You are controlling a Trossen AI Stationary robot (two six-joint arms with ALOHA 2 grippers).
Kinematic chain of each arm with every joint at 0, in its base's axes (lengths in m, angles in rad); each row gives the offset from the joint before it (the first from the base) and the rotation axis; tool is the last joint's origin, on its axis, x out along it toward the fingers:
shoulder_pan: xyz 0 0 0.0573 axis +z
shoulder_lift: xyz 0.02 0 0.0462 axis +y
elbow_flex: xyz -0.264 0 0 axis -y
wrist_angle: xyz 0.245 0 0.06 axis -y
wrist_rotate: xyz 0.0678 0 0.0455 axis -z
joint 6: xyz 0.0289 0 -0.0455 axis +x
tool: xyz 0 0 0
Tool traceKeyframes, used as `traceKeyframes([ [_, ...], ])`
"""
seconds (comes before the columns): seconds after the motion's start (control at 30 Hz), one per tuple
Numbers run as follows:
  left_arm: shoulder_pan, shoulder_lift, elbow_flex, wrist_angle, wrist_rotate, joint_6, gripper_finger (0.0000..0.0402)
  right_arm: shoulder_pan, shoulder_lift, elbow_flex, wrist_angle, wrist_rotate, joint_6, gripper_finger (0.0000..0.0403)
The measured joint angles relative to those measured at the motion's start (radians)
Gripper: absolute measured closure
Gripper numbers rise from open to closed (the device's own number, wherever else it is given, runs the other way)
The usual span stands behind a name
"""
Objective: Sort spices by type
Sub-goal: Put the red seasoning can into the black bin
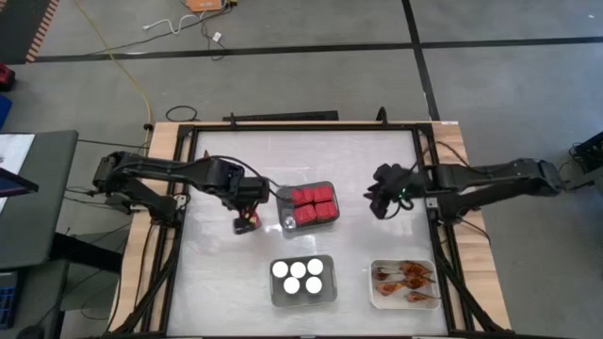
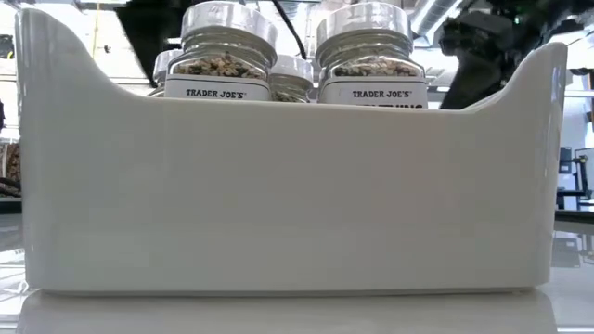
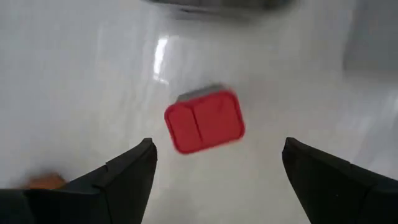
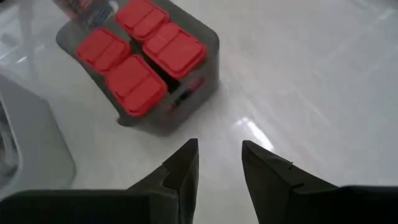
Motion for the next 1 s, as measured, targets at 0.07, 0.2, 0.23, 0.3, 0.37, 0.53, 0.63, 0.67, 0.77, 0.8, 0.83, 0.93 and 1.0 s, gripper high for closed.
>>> traceKeyframes([
  [0.07,-0.005,0.001,0.000,0.026,-0.032,-0.208,0.0071,-0.067,-0.054,-0.044,0.021,-0.064,-0.091,0.0254],
  [0.2,-0.019,0.002,0.000,0.059,-0.082,-0.607,0.0071,-0.169,-0.176,-0.098,0.005,-0.193,-0.278,0.0254],
  [0.23,-0.024,0.002,0.000,0.061,-0.091,-0.705,0.0071,-0.196,-0.210,-0.110,-0.006,-0.236,-0.319,0.0254],
  [0.3,-0.041,0.002,0.000,0.061,-0.122,-0.907,0.0071,-0.251,-0.273,-0.122,-0.030,-0.298,-0.386,0.0254],
  [0.37,-0.068,0.003,0.000,0.062,-0.168,-1.101,0.0071,-0.309,-0.324,-0.129,-0.022,-0.337,-0.419,0.0254],
  [0.53,-0.135,0.043,0.000,0.069,-0.242,-1.458,0.0071,-0.422,-0.396,-0.129,-0.003,-0.438,-0.477,0.0254],
  [0.63,-0.145,0.075,0.000,0.074,-0.217,-1.579,0.0071,-0.453,-0.403,-0.129,0.001,-0.478,-0.489,0.0254],
  [0.67,-0.146,0.089,0.000,0.071,-0.213,-1.599,0.0070,-0.456,-0.403,-0.129,0.004,-0.498,-0.497,0.0254],
  [0.77,-0.147,0.125,0.000,0.056,-0.201,-1.672,0.0070,-0.456,-0.401,-0.129,0.008,-0.551,-0.511,0.0254],
  [0.8,-0.147,0.132,0.000,0.049,-0.201,-1.699,0.0070,-0.454,-0.401,-0.129,0.009,-0.554,-0.511,0.0254],
  [0.83,-0.146,0.138,0.000,0.042,-0.200,-1.728,0.0070,-0.450,-0.401,-0.129,0.010,-0.555,-0.511,0.0254],
  [0.93,-0.147,0.153,0.000,0.010,-0.195,-1.817,0.0070,-0.442,-0.401,-0.129,0.010,-0.555,-0.511,0.0254],
  [1.0,-0.149,0.155,0.000,-0.010,-0.194,-1.868,0.0070,-0.434,-0.401,-0.129,0.010,-0.555,-0.511,0.0254],
])
